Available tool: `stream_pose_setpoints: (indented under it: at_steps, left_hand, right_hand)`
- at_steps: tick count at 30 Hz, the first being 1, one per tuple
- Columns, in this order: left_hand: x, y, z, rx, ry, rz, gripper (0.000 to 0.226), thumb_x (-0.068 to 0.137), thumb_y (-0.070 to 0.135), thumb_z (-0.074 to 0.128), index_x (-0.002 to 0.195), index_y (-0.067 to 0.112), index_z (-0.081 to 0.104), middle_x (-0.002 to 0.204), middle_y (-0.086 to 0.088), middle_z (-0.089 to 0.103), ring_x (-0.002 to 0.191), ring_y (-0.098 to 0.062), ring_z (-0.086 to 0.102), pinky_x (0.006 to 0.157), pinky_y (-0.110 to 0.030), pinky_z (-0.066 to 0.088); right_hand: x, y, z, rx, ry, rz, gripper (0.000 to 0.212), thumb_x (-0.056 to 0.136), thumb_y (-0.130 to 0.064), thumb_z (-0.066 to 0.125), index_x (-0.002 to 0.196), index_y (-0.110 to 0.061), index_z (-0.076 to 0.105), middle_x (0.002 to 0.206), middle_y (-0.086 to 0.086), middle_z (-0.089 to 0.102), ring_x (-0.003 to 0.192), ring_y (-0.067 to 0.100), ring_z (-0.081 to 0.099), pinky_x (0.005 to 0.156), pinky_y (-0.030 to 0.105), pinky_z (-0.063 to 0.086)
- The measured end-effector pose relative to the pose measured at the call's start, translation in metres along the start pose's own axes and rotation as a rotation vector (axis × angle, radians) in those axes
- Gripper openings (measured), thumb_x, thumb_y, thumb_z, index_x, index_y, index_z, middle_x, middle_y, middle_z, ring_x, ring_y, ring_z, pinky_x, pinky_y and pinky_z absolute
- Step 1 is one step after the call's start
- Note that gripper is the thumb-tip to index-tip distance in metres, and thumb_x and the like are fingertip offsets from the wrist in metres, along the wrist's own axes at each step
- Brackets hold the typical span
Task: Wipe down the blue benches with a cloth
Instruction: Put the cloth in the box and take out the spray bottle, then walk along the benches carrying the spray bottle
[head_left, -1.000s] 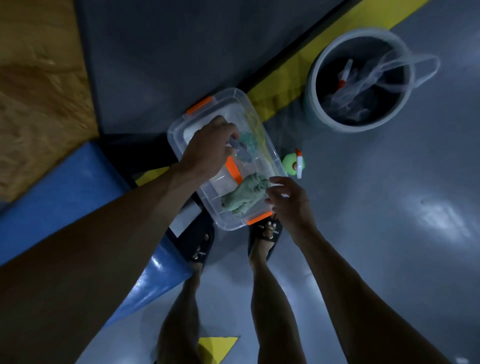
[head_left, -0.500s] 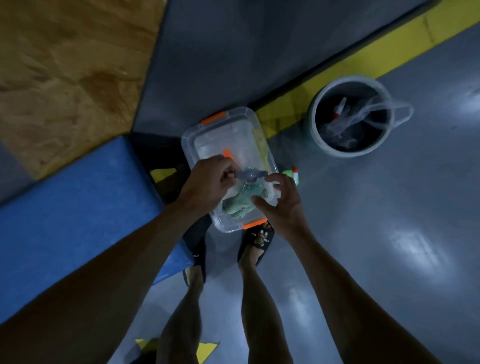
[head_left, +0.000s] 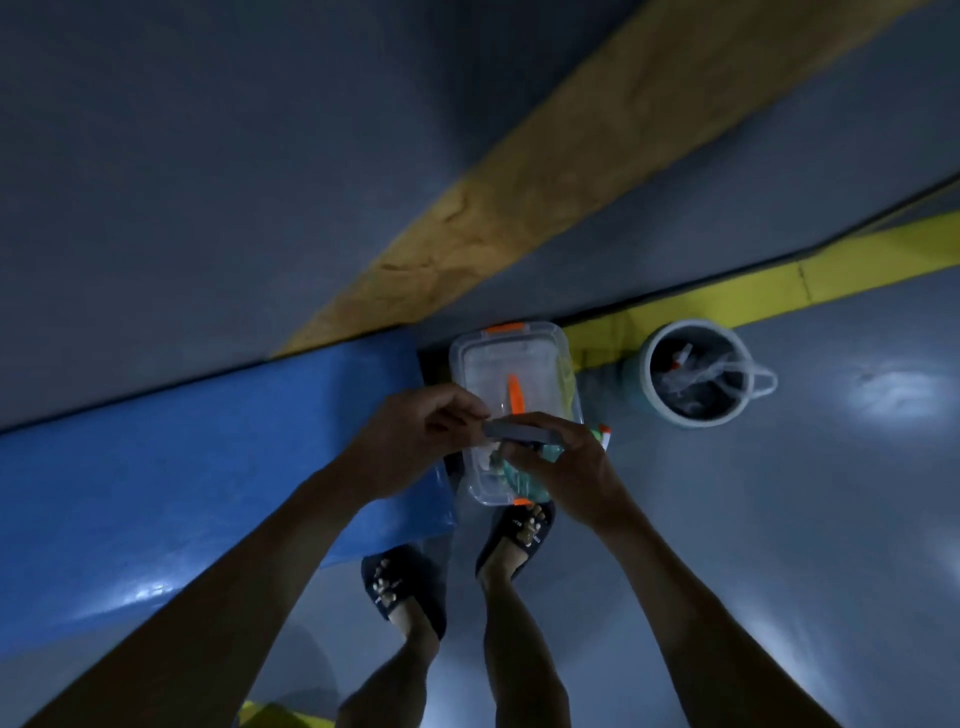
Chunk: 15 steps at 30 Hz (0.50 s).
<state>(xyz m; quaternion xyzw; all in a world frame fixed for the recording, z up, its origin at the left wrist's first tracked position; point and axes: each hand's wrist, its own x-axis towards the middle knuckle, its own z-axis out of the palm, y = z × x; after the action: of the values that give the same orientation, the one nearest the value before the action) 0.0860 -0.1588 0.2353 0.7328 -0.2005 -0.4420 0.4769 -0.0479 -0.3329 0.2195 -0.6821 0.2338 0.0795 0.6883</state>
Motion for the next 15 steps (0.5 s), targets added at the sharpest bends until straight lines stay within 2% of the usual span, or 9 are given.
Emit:
stream_pose_setpoints:
  at_steps: [3, 5, 7, 8, 10, 15]
  left_hand:
    - [-0.047, 0.02, -0.034, 0.021, 0.079, 0.044, 0.012, 0.085, 0.024, 0.074, 0.091, 0.033, 0.069, 0.088, 0.012, 0.072, 0.084, -0.001, 0.068, 0.072, -0.013, 0.049]
    - [-0.084, 0.035, -0.055, 0.003, 0.116, 0.109, 0.008, 0.088, 0.026, 0.07, 0.088, 0.032, 0.066, 0.085, 0.011, 0.071, 0.082, -0.003, 0.067, 0.073, -0.015, 0.048]
    - [-0.121, 0.048, -0.075, -0.034, 0.136, 0.177, 0.002, 0.091, 0.028, 0.066, 0.089, 0.028, 0.065, 0.083, 0.008, 0.07, 0.08, -0.006, 0.066, 0.074, -0.02, 0.049]
    - [-0.139, 0.055, -0.084, -0.056, 0.148, 0.194, 0.005, 0.092, 0.031, 0.064, 0.091, 0.026, 0.065, 0.083, 0.006, 0.07, 0.08, -0.008, 0.066, 0.074, -0.022, 0.051]
    - [-0.172, 0.065, -0.101, -0.107, 0.166, 0.216, 0.009, 0.094, 0.029, 0.061, 0.093, 0.021, 0.063, 0.083, 0.0, 0.071, 0.079, -0.01, 0.067, 0.074, -0.022, 0.053]
    - [-0.241, 0.076, -0.132, -0.176, 0.245, 0.26, 0.011, 0.098, 0.02, 0.056, 0.091, 0.016, 0.062, 0.079, -0.007, 0.072, 0.075, -0.019, 0.07, 0.072, -0.023, 0.053]
  right_hand:
    - [-0.013, -0.051, 0.037, -0.039, -0.036, -0.083, 0.023, 0.089, -0.007, 0.068, 0.112, -0.008, 0.071, 0.105, 0.003, 0.074, 0.102, 0.015, 0.068, 0.085, 0.027, 0.052]
    - [-0.026, -0.085, 0.066, -0.062, -0.081, -0.101, 0.024, 0.09, -0.012, 0.068, 0.114, -0.011, 0.071, 0.105, 0.001, 0.074, 0.101, 0.014, 0.068, 0.083, 0.025, 0.052]
    - [-0.038, -0.116, 0.094, -0.074, -0.138, -0.097, 0.026, 0.091, -0.017, 0.069, 0.116, -0.012, 0.07, 0.107, 0.004, 0.073, 0.102, 0.019, 0.068, 0.085, 0.033, 0.055]
    - [-0.045, -0.129, 0.108, -0.09, -0.164, -0.094, 0.027, 0.09, -0.019, 0.07, 0.117, -0.014, 0.07, 0.107, 0.006, 0.072, 0.102, 0.022, 0.068, 0.086, 0.041, 0.055]
    - [-0.057, -0.154, 0.135, -0.127, -0.202, -0.088, 0.027, 0.089, -0.023, 0.07, 0.115, -0.014, 0.07, 0.104, 0.011, 0.071, 0.1, 0.029, 0.067, 0.086, 0.055, 0.053]
    - [-0.087, -0.195, 0.194, -0.193, -0.223, -0.096, 0.024, 0.087, -0.023, 0.067, 0.109, -0.014, 0.069, 0.103, 0.037, 0.06, 0.1, 0.052, 0.058, 0.083, 0.067, 0.046]
